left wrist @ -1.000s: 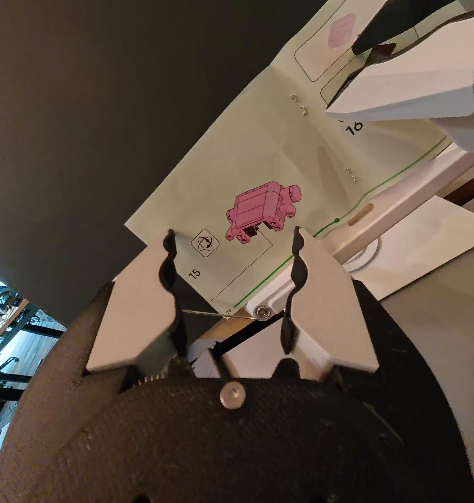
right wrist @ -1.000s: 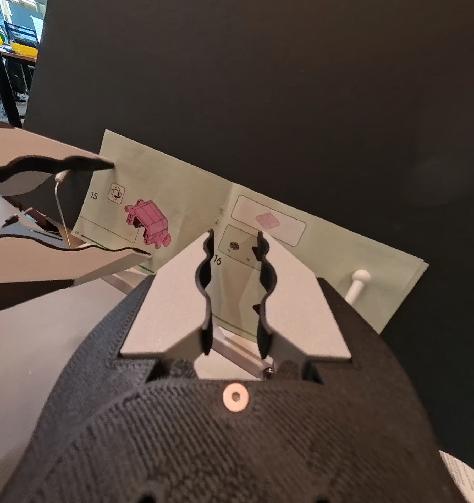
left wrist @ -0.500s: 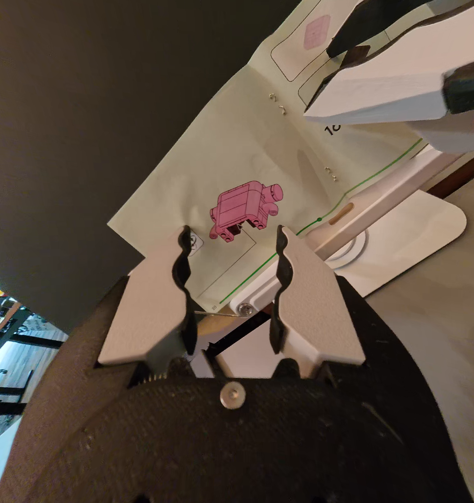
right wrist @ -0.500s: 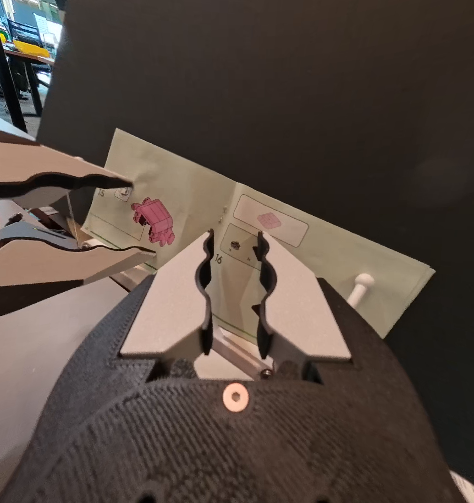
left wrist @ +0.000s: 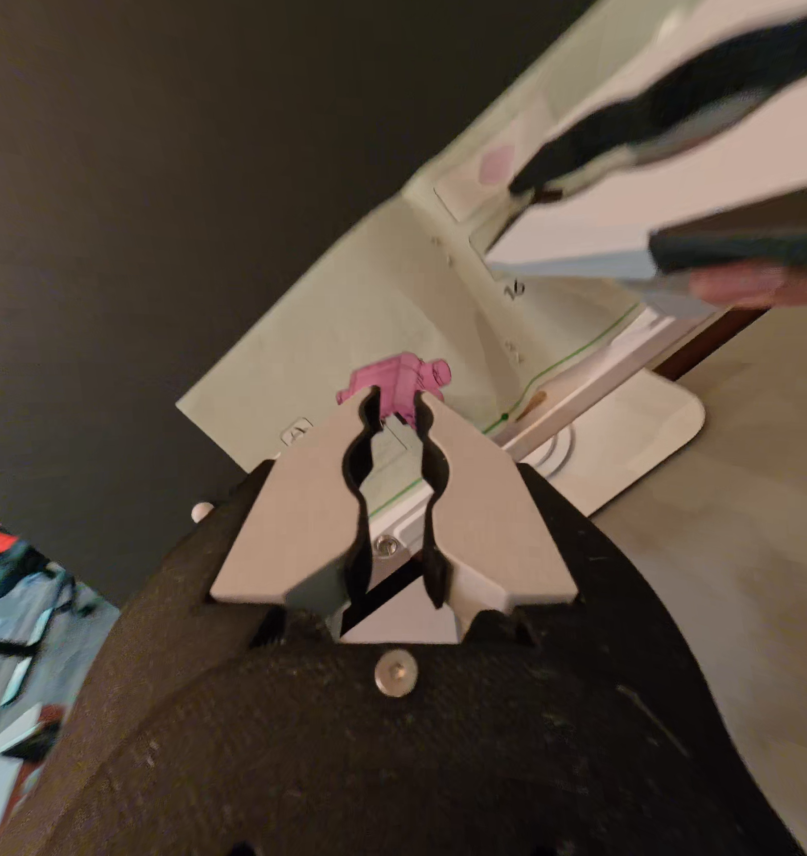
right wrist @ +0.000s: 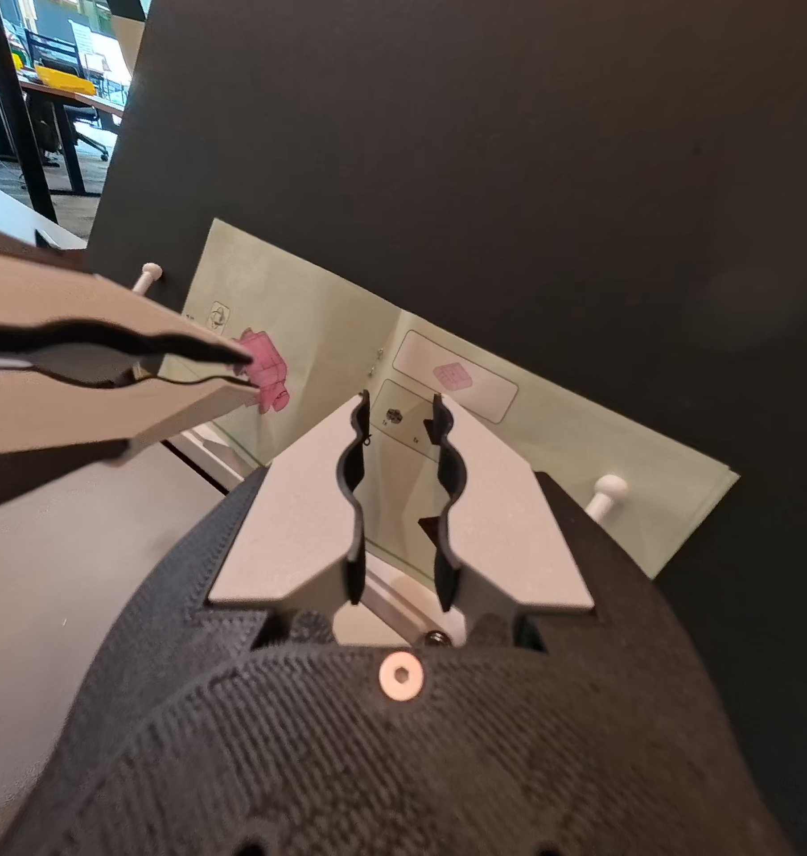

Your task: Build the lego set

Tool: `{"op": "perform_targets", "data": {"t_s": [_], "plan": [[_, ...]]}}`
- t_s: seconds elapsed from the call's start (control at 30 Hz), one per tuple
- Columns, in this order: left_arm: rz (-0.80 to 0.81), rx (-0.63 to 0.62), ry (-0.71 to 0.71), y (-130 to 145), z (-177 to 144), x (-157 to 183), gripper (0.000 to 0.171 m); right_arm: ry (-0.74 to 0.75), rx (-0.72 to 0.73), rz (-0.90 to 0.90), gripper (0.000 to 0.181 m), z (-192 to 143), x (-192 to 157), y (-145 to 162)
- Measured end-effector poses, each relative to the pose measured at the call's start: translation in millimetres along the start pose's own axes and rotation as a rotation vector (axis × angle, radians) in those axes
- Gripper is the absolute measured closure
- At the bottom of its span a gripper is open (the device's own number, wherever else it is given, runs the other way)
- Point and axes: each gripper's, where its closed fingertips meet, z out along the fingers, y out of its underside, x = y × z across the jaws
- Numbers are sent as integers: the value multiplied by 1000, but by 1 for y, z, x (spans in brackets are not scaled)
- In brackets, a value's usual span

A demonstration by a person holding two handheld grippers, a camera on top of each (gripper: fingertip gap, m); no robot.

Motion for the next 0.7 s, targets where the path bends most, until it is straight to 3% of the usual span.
{"op": "perform_targets", "data": {"t_s": [0.17, 0.33, 0.5, 0.6, 0.7], "plan": [[-150, 153, -22, -24, -22, -32, 125, -13, 79, -34, 150, -8, -5, -20], [-228, 58, 39, 3, -11, -36, 98, -109, 127, -100, 142, -12, -30, -31], [-287, 104, -24, 1, -17, -56, 118, -82, 83, -227, 131, 2, -51, -19], [-289, 100, -103, 5, -24, -77, 133, -3, 128, -210, 107, 16, -63, -21], [-318, 62, -146, 17, -28, -93, 171, 4, 131, -246, 94, 28, -84, -19]]}}
